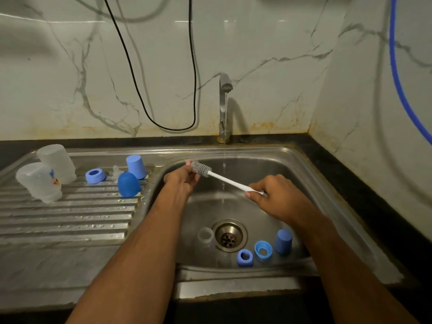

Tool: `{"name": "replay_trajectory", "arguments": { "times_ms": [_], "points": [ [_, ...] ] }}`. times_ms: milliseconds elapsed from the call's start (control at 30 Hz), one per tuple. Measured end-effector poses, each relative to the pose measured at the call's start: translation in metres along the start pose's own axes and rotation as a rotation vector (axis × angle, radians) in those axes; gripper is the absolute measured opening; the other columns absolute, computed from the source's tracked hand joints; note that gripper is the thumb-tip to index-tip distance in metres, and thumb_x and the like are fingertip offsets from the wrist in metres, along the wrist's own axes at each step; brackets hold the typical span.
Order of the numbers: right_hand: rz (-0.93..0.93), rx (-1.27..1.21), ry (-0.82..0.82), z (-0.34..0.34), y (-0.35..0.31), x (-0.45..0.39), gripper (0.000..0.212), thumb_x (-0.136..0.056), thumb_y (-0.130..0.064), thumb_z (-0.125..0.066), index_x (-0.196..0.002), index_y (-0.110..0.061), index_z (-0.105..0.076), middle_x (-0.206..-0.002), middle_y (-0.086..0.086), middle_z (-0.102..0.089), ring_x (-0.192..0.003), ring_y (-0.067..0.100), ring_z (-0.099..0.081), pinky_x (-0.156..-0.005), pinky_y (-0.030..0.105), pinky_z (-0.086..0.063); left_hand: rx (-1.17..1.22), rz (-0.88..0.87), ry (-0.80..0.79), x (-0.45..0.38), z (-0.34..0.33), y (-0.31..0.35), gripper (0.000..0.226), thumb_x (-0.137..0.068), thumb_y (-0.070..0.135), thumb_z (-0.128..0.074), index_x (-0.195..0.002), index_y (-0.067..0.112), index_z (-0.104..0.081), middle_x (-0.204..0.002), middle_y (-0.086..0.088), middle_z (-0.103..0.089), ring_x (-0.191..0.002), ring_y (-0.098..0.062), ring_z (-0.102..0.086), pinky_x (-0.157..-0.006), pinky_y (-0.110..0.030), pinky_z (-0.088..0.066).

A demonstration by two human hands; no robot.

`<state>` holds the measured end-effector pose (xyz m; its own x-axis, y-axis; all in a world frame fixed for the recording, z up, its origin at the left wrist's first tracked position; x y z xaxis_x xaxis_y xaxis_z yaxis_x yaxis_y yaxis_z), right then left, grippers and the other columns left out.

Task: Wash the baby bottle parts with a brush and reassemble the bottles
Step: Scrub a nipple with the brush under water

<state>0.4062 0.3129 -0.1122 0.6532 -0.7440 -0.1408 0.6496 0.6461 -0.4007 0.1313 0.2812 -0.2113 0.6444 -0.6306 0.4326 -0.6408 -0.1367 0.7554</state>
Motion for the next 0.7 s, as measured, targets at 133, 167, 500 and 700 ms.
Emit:
{"name": "replay_trajectory", "arguments": {
  "times_ms": [133, 167, 500, 700],
  "points": [
    [0.003, 0.006, -0.014, -0.002, -0.002, -0.001, 0.028, -0.102, -0.042, -0.054, -0.104, -0.022, -0.074, -0.073, 0.0, -0.067, -0.068, 0.016, -0.065, -0.069, 0.04, -0.06, -0.105, -0.024, -0.098, 0.006, -0.014, 0.008, 0.009, -0.1, 0.006, -0.056, -0.1, 0.009, -0.064, -0.097, -0.013, -0.068, -0.086, -0.022, -0.067, -0.046, -0.025, -0.056],
    [-0.015, -0.045, -0.03, -0.005, -0.003, 0.0, 0.029, -0.102, -0.042, -0.054, -0.099, -0.02, -0.073, -0.071, 0.0, -0.066, -0.063, 0.016, -0.063, -0.063, 0.038, -0.058, -0.124, -0.028, -0.126, 0.007, -0.018, 0.01, 0.012, -0.101, 0.005, -0.054, -0.106, 0.009, -0.064, -0.101, -0.014, -0.067, -0.09, -0.024, -0.067, -0.049, -0.028, -0.059],
    [-0.214, -0.438, -0.081, -0.009, 0.009, 0.007, 0.023, -0.1, -0.037, -0.061, -0.102, -0.02, -0.075, -0.063, -0.003, -0.059, -0.044, 0.007, -0.048, -0.042, 0.023, -0.04, -0.118, 0.055, -0.24, 0.025, -0.027, 0.007, 0.02, -0.105, 0.009, -0.044, -0.102, 0.008, -0.063, -0.122, -0.017, -0.067, -0.099, -0.027, -0.066, -0.089, -0.04, -0.056],
    [0.128, 0.229, 0.06, 0.009, -0.025, 0.007, 0.023, -0.101, -0.041, -0.057, -0.116, -0.028, -0.069, -0.077, -0.006, -0.062, -0.067, 0.008, -0.058, -0.06, 0.026, -0.045, -0.11, 0.109, -0.147, 0.022, -0.011, 0.004, 0.032, -0.094, 0.036, -0.066, -0.102, 0.006, -0.062, -0.097, -0.012, -0.072, -0.095, -0.025, -0.067, -0.076, -0.038, -0.059]
  ]
}}
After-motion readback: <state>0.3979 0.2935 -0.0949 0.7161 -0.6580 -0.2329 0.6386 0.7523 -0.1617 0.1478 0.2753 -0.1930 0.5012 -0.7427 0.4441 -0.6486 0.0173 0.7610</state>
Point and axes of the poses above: each hand's wrist, its own x-axis away from the middle knuckle, its own z-axis out of the back of the hand, y = z × x, the point moved 9 cm from there along -x, towards the middle knuckle
